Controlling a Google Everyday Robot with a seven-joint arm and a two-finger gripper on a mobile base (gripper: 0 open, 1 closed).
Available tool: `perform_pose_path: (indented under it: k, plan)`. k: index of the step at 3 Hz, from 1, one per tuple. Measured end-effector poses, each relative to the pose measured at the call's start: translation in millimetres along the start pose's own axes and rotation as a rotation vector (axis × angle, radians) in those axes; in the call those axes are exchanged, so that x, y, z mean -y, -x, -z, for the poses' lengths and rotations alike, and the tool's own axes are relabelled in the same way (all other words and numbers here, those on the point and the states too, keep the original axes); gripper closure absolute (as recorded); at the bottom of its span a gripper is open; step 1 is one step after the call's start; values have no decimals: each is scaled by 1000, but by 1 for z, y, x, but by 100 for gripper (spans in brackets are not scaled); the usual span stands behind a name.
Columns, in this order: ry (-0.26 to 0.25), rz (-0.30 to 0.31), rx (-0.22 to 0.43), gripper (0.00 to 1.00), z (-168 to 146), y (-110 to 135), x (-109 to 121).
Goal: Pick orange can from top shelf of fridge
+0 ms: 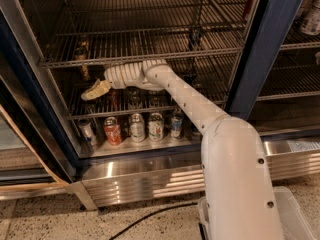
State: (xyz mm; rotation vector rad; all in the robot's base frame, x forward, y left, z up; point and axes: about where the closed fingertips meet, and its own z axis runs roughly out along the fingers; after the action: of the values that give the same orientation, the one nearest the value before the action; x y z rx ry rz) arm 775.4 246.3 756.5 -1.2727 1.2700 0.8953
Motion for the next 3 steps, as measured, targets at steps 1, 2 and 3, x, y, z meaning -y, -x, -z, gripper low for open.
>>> perform_pose_path:
  k: [1,2,3]
  plan:
    - [1,-2,-2,0,-2,-1,-2]
    - [-37,-1,-12,0,2,-1,1]
    - [-86,3,-12,0,12,3,6]
